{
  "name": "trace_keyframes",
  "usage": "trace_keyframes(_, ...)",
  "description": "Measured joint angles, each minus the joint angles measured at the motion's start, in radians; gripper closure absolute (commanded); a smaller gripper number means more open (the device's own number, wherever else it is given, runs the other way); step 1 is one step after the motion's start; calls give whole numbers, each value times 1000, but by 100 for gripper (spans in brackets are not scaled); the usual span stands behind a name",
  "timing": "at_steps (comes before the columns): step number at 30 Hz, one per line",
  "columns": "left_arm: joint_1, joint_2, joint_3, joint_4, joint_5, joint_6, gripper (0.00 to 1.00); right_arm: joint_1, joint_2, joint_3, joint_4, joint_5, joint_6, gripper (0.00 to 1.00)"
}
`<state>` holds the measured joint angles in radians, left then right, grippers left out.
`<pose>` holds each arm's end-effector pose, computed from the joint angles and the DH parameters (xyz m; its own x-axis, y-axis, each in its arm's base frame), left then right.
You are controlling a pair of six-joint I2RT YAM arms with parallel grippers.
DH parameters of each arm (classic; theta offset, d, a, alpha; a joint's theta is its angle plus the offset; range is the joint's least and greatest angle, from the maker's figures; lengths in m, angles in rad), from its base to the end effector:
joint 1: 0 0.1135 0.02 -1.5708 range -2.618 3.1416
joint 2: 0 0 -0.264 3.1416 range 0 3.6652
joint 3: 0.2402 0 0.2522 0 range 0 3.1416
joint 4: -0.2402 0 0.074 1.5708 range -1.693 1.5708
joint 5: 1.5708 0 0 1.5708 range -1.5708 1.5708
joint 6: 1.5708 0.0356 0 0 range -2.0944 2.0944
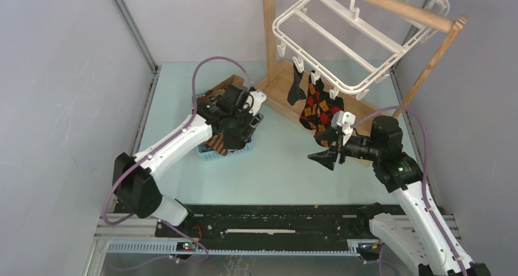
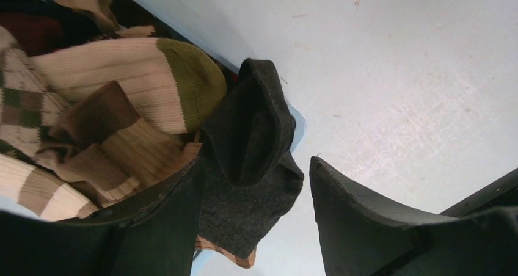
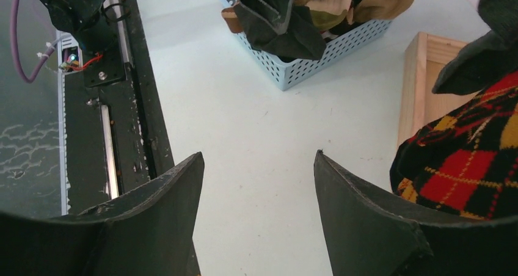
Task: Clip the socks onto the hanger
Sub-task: Pick up the sock from the bin.
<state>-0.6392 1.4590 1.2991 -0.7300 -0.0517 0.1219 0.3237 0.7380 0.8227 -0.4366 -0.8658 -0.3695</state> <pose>0.2506 -0.1840 0.3110 -0.5497 0.5599 -0.6199 0.6413 0.7584 0.1164 0.1382 0.0749 0.3382 0.0145 -0.2420 -0.9702 -0.9423 0.3213 -0.0942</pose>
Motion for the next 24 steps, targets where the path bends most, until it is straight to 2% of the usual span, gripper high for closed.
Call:
trace_keyframes(6, 0, 92, 36, -53, 2, 46, 48, -39, -31, -23, 17, -26, 41, 27)
trace_keyframes(8, 0, 122, 61, -68, 0, 55, 49, -42, -31, -23, 20, -32, 45, 27)
trace_keyframes(10, 0, 152, 91, -77, 0, 63, 61, -43, -31, -23, 23, -37, 49, 27)
trace_keyframes(12, 0, 164, 104, -80, 1, 64, 79, -43, -31, -23, 24, -42, 54, 27)
trace_keyframes(15, 0, 164, 106, -85, 2, 72, 98, -43, -32, -23, 28, -49, 59, 27)
trace_keyframes(24, -5, 111, 106, -105, -30, 56, 100, -50, -72, -24, 16, -109, 19, 26)
